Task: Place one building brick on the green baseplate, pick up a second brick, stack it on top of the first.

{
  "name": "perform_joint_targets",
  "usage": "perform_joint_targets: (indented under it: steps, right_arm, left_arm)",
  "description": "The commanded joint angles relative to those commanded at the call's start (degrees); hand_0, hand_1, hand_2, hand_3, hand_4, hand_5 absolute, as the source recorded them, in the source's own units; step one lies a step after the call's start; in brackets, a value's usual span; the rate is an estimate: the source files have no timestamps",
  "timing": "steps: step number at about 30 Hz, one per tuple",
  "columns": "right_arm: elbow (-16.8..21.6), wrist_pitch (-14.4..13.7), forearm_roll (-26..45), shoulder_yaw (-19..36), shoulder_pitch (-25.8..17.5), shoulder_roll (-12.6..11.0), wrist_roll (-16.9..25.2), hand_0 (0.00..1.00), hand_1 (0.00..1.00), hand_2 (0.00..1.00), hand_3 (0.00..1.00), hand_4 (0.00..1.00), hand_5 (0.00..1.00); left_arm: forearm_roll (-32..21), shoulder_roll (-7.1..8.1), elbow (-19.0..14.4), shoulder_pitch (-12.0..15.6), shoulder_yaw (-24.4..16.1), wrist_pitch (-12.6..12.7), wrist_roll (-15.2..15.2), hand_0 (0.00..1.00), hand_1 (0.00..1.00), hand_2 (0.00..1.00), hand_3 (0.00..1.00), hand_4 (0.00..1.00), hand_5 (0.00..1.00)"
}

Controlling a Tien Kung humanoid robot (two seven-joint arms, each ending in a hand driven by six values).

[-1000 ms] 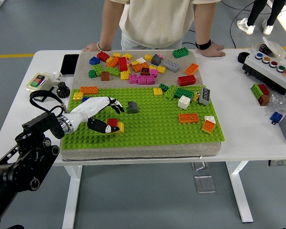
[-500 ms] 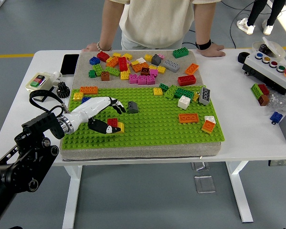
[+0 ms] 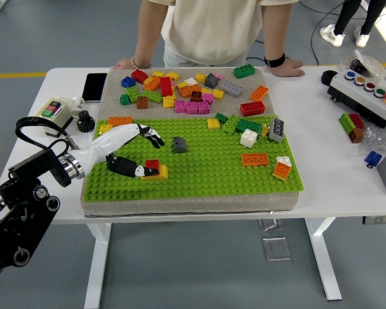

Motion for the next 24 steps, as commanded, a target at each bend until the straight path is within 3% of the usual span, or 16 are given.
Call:
perform_joint_targets:
  steps: [1, 2, 7, 8, 24]
  right_arm:
    - [0.00, 0.00, 0.02, -0.03, 0.02, 0.01, 0.02, 0.728, 0.638, 0.685, 0.618, 0.920, 0.479]
    - [0.00, -0.01, 0.03, -0.04, 0.04, 0.01, 0.00, 0.729, 0.638, 0.685, 0.618, 0.919, 0.478]
    - [0.00, 0.02, 0.04, -0.16, 0.04, -0.06, -0.24, 0.729, 0.638, 0.685, 0.618, 0.919, 0.478]
    - [0.00, 0.02, 0.06, -0.21, 0.05, -0.08, -0.28, 0.729, 0.638, 0.685, 0.618, 0.919, 0.478]
    - [0.00, 0.07, 0.19, 0.00, 0.20, -0.06, -0.42, 0.729, 0.638, 0.685, 0.618, 0.919, 0.477]
  left_arm:
    - [0.22, 0.15, 0.00, 0.17, -0.01, -0.05, -0.15, 0.904, 0.815, 0.776, 0.606, 0.998, 0.334]
    - [0.45, 0.32, 0.19, 0.39, 0.01, -0.24, -0.33, 0.998, 0.897, 0.851, 0.589, 0.998, 0.468]
    - [2.32, 0.61, 1.78, 0.80, -0.04, -0.55, -1.18, 0.998, 0.897, 0.851, 0.589, 0.998, 0.468]
    - [2.51, 0.61, 2.02, 0.81, -0.07, -0.57, -1.25, 0.998, 0.925, 0.886, 0.589, 0.998, 0.534]
    - [4.16, 0.33, 5.12, -0.30, 0.05, 0.19, -1.69, 0.998, 0.928, 0.885, 0.587, 0.998, 0.563]
